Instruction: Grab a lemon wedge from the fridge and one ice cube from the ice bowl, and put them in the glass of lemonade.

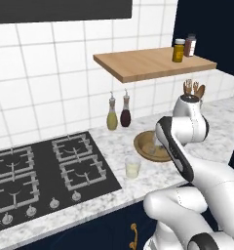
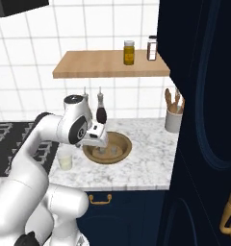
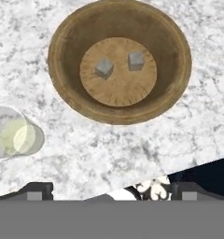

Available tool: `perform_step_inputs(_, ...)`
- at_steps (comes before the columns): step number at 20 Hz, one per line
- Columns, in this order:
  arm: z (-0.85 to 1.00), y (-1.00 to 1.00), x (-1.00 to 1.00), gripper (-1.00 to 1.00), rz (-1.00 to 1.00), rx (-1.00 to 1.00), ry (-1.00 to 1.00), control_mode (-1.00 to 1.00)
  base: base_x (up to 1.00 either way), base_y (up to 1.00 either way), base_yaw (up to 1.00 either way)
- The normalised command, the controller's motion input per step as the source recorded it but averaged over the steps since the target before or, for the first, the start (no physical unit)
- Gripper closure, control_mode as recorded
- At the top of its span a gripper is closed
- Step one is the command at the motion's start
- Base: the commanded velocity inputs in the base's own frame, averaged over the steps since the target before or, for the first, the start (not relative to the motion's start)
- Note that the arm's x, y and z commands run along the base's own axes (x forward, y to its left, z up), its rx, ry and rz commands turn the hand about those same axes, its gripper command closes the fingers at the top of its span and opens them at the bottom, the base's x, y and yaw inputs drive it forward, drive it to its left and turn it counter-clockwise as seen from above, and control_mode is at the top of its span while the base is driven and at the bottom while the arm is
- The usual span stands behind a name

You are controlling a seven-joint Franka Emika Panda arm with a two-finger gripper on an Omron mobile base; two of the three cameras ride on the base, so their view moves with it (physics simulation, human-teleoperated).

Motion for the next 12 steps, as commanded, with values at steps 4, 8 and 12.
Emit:
perform_step_inputs(4, -0.14, -0.35, 0.23, -1.0, -0.39, 0.13, 0.01, -1.0, 0.0, 0.0, 0.0)
perform_step_inputs(8, -0.01, -0.46, 0.3, -1.0, -0.1, 0.13, 0.03, -1.0, 0.0, 0.0, 0.0)
perform_step_inputs(12, -0.15, -0.01, 0.18, -1.0, 0.0, 0.0, 0.01, -1.0, 0.0, 0.0, 0.0)
